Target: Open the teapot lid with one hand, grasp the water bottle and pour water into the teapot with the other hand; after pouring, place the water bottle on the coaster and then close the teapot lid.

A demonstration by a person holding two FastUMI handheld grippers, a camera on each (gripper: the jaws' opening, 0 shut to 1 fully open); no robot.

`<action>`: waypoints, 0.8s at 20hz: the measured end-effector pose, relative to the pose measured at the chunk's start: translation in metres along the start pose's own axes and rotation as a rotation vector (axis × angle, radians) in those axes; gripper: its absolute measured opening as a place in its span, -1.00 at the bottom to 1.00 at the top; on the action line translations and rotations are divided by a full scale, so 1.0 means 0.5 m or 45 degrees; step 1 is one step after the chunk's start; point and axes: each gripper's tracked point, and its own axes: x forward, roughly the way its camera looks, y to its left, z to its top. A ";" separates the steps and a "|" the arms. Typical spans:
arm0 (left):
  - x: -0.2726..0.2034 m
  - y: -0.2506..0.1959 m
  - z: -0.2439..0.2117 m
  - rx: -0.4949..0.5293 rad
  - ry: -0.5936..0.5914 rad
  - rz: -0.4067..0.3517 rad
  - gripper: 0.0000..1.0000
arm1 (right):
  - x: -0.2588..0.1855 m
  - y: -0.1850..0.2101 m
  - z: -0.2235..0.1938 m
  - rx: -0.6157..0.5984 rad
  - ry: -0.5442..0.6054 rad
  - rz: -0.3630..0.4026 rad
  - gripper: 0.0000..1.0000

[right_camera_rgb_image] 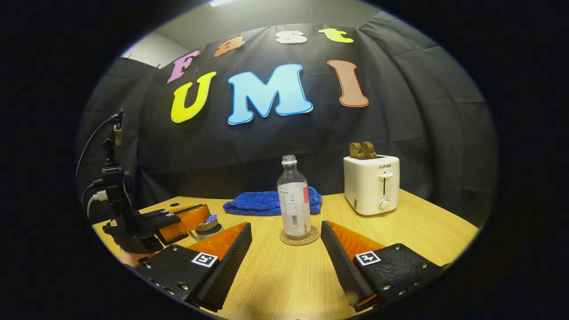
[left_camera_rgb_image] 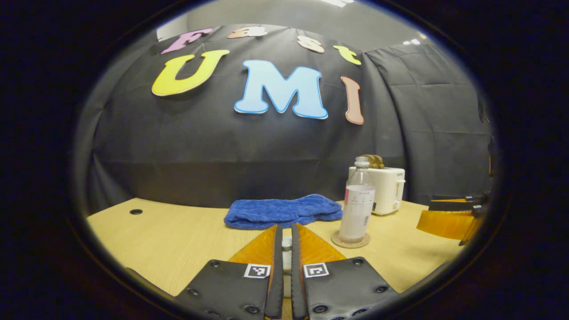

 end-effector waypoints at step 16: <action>-0.003 -0.013 -0.011 0.082 0.022 0.035 -0.67 | 0.001 -0.005 -0.004 -0.015 0.014 -0.023 0.93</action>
